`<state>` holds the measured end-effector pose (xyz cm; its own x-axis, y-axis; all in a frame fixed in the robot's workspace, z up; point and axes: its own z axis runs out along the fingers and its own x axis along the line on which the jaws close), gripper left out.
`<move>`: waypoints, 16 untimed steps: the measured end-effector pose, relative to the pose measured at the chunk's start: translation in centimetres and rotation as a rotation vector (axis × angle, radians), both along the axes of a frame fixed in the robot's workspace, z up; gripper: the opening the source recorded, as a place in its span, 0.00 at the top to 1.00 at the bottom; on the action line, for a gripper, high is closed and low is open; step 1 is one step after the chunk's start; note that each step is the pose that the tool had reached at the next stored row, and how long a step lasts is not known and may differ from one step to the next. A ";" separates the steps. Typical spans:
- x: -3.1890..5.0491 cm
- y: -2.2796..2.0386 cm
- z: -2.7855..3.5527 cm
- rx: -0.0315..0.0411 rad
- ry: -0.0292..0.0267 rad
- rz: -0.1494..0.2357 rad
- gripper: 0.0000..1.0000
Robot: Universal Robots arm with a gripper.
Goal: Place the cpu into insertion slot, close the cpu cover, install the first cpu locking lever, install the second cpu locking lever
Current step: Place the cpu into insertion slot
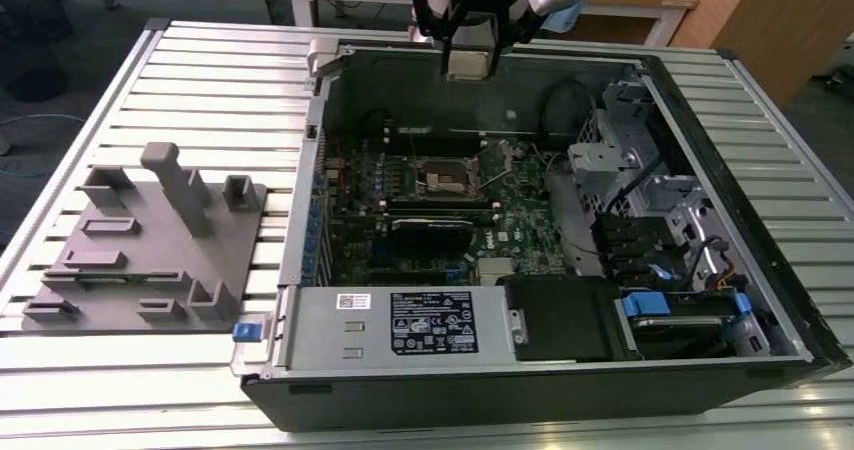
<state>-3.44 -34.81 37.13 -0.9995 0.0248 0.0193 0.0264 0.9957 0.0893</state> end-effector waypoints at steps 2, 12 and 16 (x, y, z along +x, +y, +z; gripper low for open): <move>0.00 0.00 -0.07 0.0003 -0.0002 0.000 0.46; 0.00 0.00 -0.19 0.0001 -0.0001 0.000 0.46; 0.00 0.00 -0.19 0.0000 0.0000 0.000 0.46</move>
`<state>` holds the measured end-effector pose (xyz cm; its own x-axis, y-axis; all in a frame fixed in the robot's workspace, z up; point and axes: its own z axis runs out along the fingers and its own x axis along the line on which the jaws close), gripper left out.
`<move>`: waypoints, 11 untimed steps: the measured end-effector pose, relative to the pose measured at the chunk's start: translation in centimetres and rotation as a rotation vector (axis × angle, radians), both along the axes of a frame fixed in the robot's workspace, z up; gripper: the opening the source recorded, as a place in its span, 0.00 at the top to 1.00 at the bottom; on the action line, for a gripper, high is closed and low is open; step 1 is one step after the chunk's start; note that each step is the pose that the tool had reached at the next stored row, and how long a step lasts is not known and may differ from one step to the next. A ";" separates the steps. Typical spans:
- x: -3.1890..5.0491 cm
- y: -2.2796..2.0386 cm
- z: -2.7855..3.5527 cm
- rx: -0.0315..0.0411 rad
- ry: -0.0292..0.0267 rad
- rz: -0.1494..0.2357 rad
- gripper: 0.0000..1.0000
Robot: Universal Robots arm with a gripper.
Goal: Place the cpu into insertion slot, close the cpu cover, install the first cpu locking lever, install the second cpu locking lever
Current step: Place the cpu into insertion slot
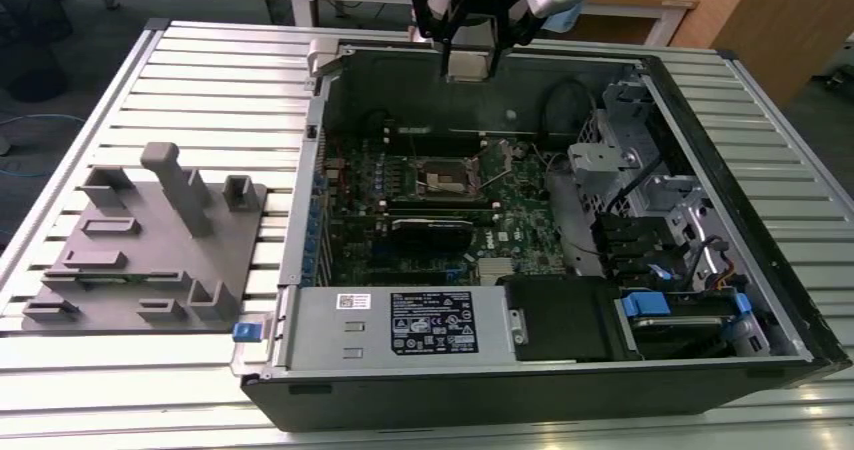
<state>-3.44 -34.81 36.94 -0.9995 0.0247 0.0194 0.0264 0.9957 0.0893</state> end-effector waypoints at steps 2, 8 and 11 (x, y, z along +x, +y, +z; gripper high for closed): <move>0.00 0.00 -0.04 0.0002 -0.0001 0.000 0.46; 0.00 0.00 -0.20 0.0004 -0.0002 0.000 0.46; 0.00 0.00 -0.38 0.0002 -0.0001 0.000 0.46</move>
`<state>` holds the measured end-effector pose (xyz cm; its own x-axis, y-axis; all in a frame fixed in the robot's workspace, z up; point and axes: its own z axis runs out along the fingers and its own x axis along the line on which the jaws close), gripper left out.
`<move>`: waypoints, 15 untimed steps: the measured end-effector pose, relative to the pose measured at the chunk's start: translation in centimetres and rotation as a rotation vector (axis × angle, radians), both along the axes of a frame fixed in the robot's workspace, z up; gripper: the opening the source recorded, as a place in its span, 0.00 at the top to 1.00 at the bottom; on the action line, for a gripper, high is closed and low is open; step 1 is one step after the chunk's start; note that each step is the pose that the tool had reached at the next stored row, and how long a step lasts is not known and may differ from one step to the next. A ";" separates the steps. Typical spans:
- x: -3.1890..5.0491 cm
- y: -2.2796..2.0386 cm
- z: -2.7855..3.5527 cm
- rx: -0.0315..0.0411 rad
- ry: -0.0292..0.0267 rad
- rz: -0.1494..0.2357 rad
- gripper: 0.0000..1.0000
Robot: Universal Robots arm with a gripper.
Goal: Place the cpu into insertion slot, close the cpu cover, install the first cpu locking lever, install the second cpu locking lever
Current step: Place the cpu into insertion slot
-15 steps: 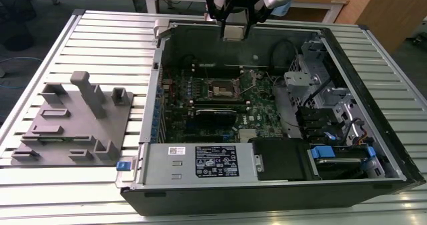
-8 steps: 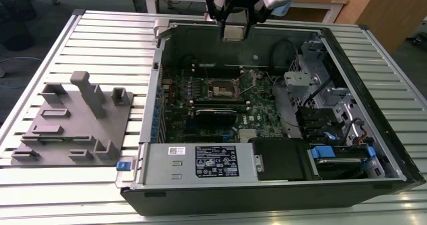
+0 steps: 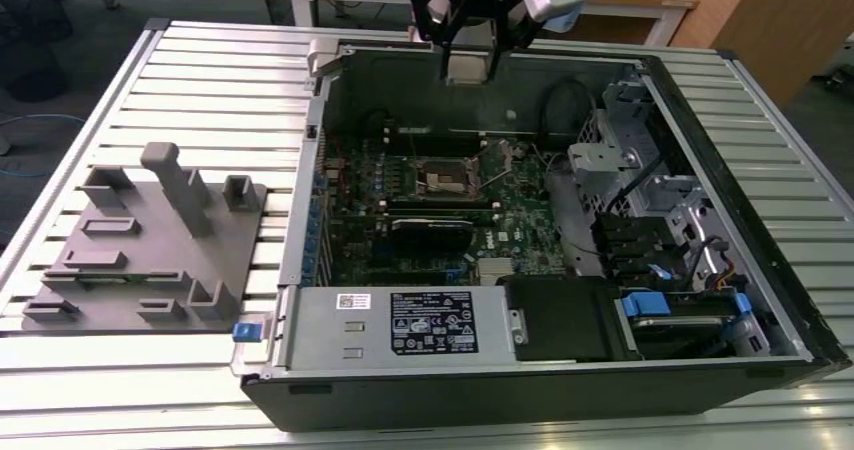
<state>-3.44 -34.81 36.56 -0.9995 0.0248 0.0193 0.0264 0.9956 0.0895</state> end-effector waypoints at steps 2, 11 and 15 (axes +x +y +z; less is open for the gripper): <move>0.00 0.00 -0.15 -0.0001 0.0000 0.000 0.46; 0.00 0.00 -0.28 -0.0003 0.0000 0.000 0.46; 0.00 0.00 -0.37 -0.0004 0.0001 0.000 0.46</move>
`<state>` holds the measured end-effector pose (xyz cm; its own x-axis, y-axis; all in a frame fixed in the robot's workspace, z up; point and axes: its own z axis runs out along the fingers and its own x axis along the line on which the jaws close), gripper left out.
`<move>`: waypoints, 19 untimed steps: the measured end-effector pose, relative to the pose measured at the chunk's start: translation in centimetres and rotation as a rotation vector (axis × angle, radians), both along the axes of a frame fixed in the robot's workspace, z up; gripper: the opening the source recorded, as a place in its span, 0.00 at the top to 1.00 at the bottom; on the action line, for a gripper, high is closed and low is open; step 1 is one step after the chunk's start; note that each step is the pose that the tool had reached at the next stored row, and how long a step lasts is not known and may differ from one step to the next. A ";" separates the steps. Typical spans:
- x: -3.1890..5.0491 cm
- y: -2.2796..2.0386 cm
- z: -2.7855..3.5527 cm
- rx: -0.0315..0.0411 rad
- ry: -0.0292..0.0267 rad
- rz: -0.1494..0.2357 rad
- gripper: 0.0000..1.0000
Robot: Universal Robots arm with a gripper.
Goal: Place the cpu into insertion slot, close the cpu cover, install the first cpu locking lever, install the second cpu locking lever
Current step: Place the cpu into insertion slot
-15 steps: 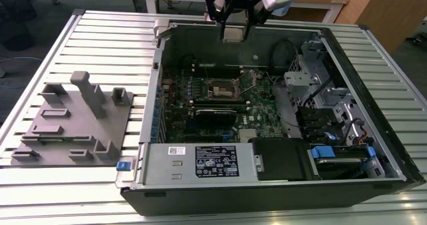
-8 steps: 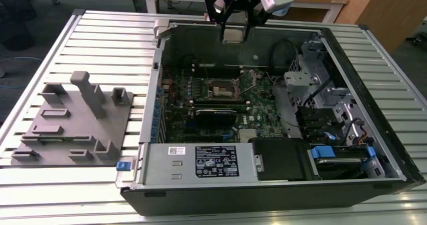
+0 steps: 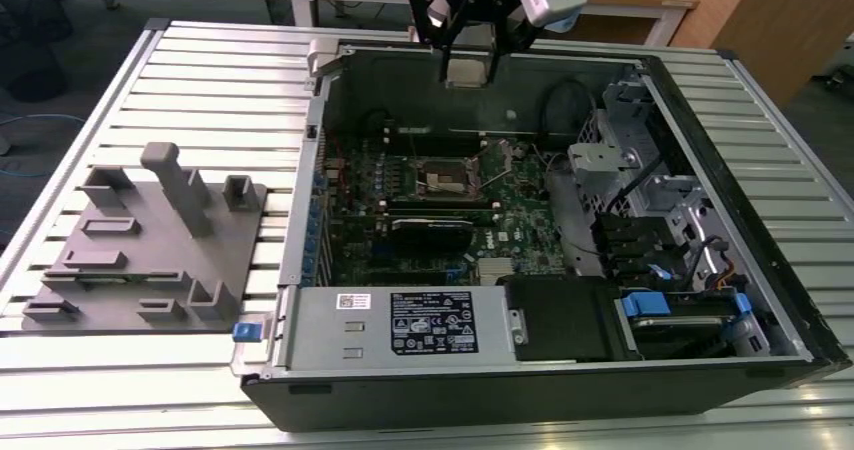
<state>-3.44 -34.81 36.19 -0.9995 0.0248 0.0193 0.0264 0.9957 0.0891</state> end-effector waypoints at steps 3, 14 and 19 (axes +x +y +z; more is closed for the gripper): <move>0.00 0.00 -0.02 0.0000 0.0000 0.000 0.46; 0.00 0.00 -0.19 0.0002 -0.0001 0.000 0.46; 0.00 0.00 -0.24 0.0001 0.0000 0.000 0.46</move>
